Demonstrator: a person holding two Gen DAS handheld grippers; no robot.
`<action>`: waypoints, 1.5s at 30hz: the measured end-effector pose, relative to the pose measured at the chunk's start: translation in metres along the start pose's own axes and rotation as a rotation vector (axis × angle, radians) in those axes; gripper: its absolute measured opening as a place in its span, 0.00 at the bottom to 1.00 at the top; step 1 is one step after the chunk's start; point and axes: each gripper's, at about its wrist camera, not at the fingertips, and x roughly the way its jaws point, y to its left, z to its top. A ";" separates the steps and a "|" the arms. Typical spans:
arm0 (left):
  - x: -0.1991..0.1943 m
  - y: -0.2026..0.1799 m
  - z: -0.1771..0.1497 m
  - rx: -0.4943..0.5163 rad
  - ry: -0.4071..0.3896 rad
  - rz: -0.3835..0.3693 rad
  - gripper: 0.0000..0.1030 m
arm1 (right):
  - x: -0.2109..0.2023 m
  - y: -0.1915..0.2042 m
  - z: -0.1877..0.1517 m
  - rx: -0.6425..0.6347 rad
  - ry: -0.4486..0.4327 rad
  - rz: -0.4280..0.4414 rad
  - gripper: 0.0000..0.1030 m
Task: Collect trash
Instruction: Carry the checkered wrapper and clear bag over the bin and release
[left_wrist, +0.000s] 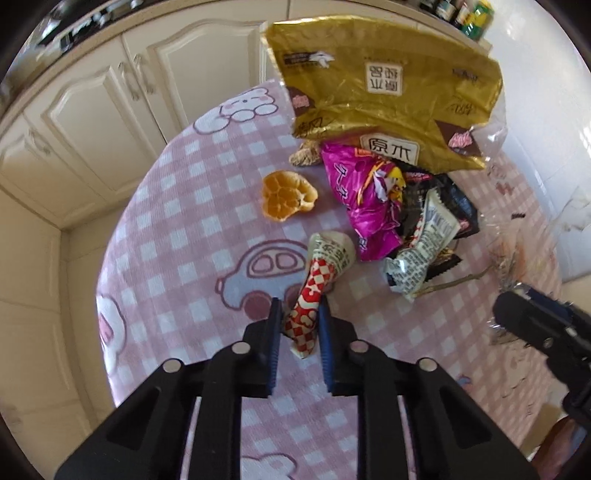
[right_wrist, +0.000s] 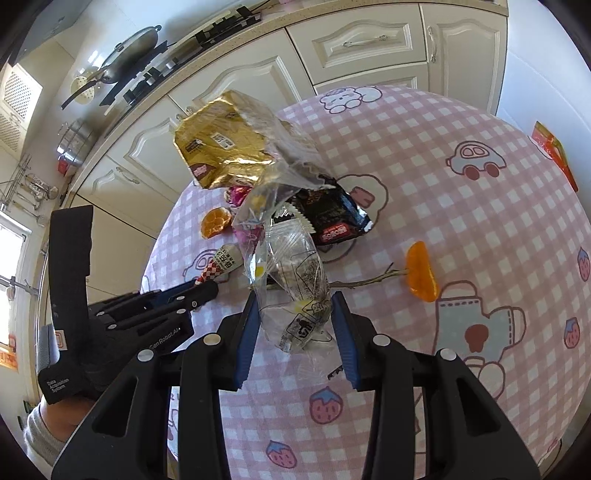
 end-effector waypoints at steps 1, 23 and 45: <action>-0.005 0.007 -0.009 -0.022 -0.002 -0.021 0.17 | -0.002 0.004 0.000 -0.006 -0.003 0.002 0.36; -0.126 0.185 -0.151 -0.410 -0.076 0.014 0.16 | 0.022 0.199 -0.057 -0.273 0.076 0.149 0.36; -0.178 0.352 -0.271 -0.674 -0.070 0.117 0.17 | 0.108 0.370 -0.131 -0.445 0.212 0.200 0.45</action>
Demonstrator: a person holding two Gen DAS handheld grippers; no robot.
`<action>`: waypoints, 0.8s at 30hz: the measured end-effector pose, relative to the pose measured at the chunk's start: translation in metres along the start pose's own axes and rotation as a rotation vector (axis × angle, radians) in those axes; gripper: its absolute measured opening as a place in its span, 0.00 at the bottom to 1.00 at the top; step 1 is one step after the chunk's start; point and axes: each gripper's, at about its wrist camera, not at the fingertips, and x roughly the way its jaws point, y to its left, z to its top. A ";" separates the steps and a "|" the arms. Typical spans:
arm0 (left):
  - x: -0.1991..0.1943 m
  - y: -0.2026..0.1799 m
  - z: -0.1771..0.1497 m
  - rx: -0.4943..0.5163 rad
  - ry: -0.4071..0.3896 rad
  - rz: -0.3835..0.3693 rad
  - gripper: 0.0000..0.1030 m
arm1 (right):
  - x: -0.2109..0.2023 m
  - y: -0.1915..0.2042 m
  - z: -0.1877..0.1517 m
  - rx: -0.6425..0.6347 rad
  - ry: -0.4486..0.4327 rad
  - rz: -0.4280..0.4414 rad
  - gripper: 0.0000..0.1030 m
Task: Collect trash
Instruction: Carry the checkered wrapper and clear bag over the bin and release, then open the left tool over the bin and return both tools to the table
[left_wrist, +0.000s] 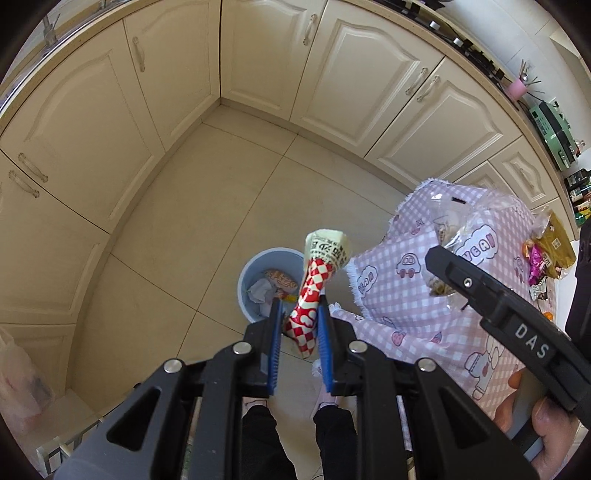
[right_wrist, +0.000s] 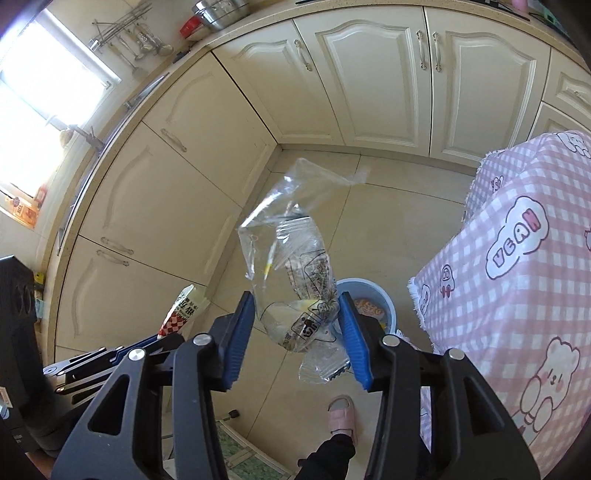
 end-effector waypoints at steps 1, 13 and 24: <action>0.001 0.002 0.001 -0.001 0.001 -0.003 0.17 | 0.001 0.001 0.000 0.000 0.000 -0.005 0.47; 0.009 0.000 0.009 0.007 0.013 -0.016 0.17 | 0.006 0.001 0.004 0.014 0.013 -0.020 0.53; 0.016 -0.028 0.015 0.039 0.027 -0.029 0.17 | -0.008 -0.018 0.002 0.042 0.008 -0.036 0.54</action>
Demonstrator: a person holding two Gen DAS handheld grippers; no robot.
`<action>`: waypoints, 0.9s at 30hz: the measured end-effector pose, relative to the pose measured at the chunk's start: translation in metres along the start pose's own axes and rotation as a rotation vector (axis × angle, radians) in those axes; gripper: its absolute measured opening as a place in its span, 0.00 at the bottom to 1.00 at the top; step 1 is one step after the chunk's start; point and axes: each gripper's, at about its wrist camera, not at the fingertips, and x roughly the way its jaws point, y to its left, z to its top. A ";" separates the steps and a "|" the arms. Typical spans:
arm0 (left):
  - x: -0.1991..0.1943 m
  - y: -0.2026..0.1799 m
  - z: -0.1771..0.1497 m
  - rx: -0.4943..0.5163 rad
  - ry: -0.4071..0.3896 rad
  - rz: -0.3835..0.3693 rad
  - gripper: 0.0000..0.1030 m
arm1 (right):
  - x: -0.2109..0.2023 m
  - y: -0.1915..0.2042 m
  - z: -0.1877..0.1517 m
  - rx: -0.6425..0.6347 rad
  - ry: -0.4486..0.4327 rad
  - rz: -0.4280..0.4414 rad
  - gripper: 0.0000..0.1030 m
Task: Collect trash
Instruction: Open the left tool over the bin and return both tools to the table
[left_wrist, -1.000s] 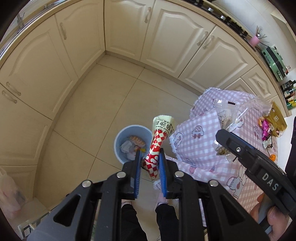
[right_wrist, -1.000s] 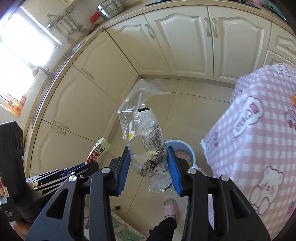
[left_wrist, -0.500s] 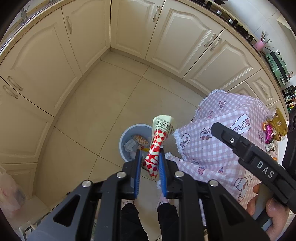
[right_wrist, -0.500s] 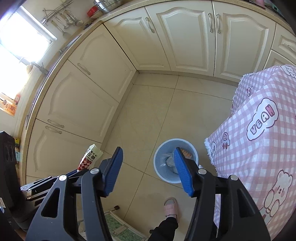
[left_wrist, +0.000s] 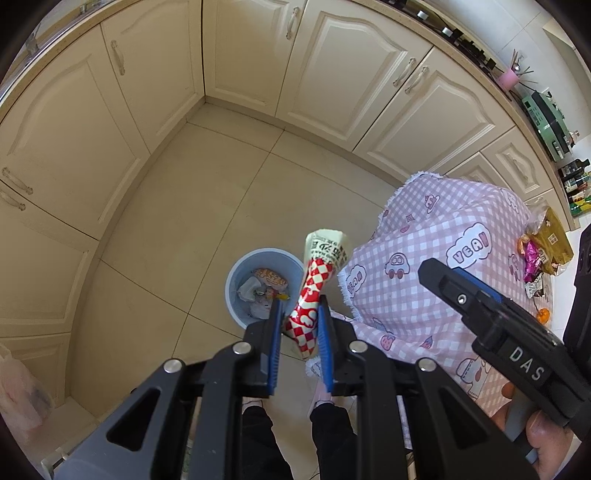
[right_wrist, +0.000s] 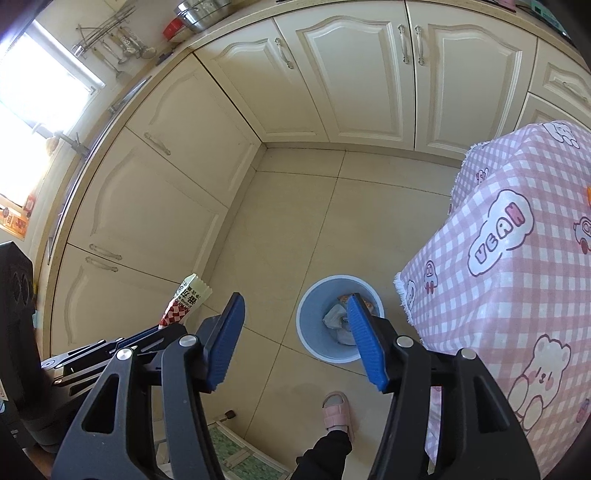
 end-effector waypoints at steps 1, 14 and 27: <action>0.000 -0.003 0.001 0.003 -0.001 -0.001 0.17 | -0.001 -0.002 0.000 0.003 -0.002 -0.001 0.54; 0.001 -0.030 0.012 0.001 -0.024 0.023 0.32 | -0.030 -0.038 0.004 0.048 -0.039 -0.001 0.54; -0.001 -0.084 0.012 0.040 -0.034 0.022 0.38 | -0.064 -0.084 0.001 0.091 -0.068 -0.016 0.54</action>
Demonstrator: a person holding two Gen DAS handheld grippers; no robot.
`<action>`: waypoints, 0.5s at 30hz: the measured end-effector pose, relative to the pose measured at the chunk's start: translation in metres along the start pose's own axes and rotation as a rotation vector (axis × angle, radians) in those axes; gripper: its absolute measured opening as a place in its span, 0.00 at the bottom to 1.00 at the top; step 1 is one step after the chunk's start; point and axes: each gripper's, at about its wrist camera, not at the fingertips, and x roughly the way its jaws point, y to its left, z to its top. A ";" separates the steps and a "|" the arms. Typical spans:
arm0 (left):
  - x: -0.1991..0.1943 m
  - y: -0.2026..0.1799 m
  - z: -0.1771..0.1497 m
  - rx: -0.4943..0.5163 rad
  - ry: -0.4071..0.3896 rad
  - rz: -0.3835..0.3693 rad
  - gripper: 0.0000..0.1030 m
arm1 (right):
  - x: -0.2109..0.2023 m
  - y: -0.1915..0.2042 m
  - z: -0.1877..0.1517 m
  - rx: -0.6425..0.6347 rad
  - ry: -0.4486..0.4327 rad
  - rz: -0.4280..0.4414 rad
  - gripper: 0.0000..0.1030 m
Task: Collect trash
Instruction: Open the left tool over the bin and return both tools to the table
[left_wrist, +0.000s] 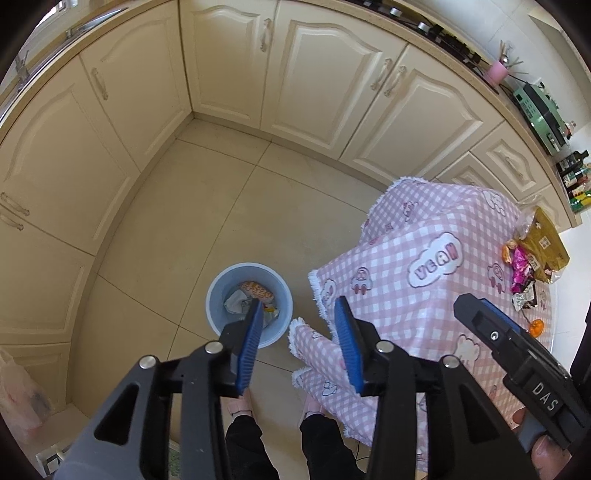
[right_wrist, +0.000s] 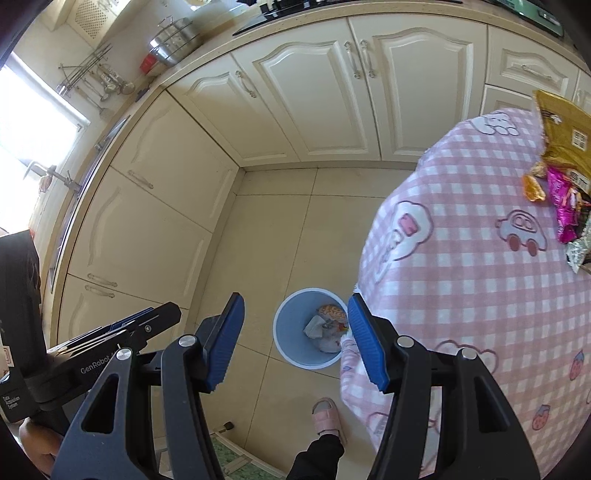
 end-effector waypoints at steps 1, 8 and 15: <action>0.000 -0.011 0.000 0.016 -0.001 -0.006 0.38 | -0.005 -0.008 0.000 0.009 -0.006 -0.005 0.54; 0.008 -0.101 -0.001 0.144 0.011 -0.059 0.44 | -0.047 -0.072 -0.001 0.089 -0.065 -0.063 0.54; 0.025 -0.215 -0.019 0.329 0.044 -0.138 0.52 | -0.101 -0.175 -0.020 0.251 -0.140 -0.177 0.54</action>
